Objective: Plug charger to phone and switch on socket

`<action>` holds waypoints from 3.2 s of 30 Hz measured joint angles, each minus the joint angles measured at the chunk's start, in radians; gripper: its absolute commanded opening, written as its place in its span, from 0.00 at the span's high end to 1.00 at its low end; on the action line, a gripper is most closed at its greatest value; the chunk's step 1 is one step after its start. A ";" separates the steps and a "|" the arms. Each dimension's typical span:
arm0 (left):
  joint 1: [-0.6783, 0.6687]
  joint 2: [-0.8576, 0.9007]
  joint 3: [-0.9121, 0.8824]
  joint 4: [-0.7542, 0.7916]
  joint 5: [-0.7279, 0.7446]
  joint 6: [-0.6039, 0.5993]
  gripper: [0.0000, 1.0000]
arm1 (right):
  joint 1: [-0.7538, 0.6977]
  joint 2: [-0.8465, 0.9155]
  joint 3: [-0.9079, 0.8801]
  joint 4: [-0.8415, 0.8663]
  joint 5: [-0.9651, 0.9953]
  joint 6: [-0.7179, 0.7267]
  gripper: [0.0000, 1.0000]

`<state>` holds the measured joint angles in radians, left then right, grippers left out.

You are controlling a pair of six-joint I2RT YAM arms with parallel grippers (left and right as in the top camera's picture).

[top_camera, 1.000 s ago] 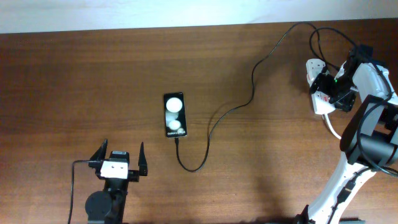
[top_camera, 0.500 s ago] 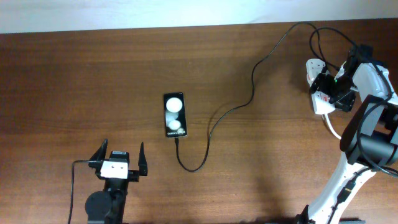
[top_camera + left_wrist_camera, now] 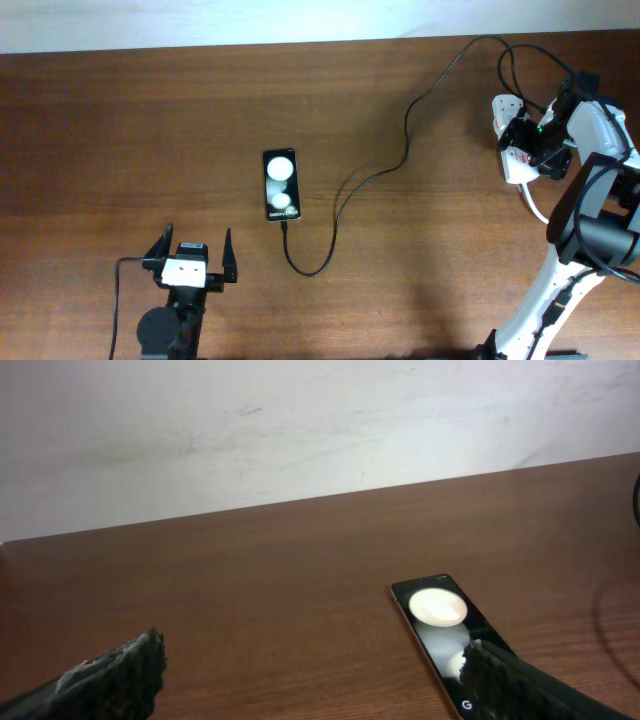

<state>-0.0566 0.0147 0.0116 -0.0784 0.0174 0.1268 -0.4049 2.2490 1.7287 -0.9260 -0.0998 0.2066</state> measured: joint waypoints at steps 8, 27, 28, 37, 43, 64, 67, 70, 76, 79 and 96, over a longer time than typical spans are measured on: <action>0.000 0.000 0.000 0.000 0.000 0.000 0.01 | 0.000 0.000 0.000 0.000 0.000 0.000 0.01; 0.000 0.000 0.000 0.000 0.000 0.000 0.01 | 0.000 -0.151 -0.017 0.002 0.014 0.001 0.01; 0.000 0.000 0.000 0.000 0.000 0.000 0.01 | 0.000 -0.181 -0.017 0.002 0.015 0.001 0.01; 0.000 0.000 0.000 0.000 0.000 0.000 0.01 | 0.000 -0.571 -0.017 0.002 0.020 0.003 0.01; 0.000 0.000 0.000 0.000 0.000 0.000 0.01 | 0.000 -0.695 -0.017 0.002 0.020 0.003 0.01; 0.000 -0.001 0.000 0.000 0.000 0.000 0.01 | 0.159 -0.861 -0.504 -0.007 0.023 0.003 0.01; 0.000 -0.001 0.000 0.000 0.000 0.000 0.01 | 0.159 -0.902 -0.602 -0.005 0.023 0.003 0.01; 0.000 -0.001 0.000 0.000 0.000 0.000 0.01 | 0.159 -0.904 -0.624 -0.005 0.023 0.003 0.01; 0.000 -0.001 0.000 0.000 0.000 0.000 0.01 | 0.159 -0.904 -0.626 0.052 0.036 0.003 0.01; 0.000 -0.001 0.000 0.000 0.000 0.000 0.01 | 0.159 -0.904 -0.628 0.165 0.029 -0.032 0.01; 0.000 -0.002 0.000 0.000 -0.001 0.000 0.01 | 0.216 -1.102 -0.996 0.881 -0.195 -0.297 0.01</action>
<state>-0.0566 0.0128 0.0120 -0.0788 0.0166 0.1268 -0.1886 1.1473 0.7330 -0.0448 -0.2951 -0.0902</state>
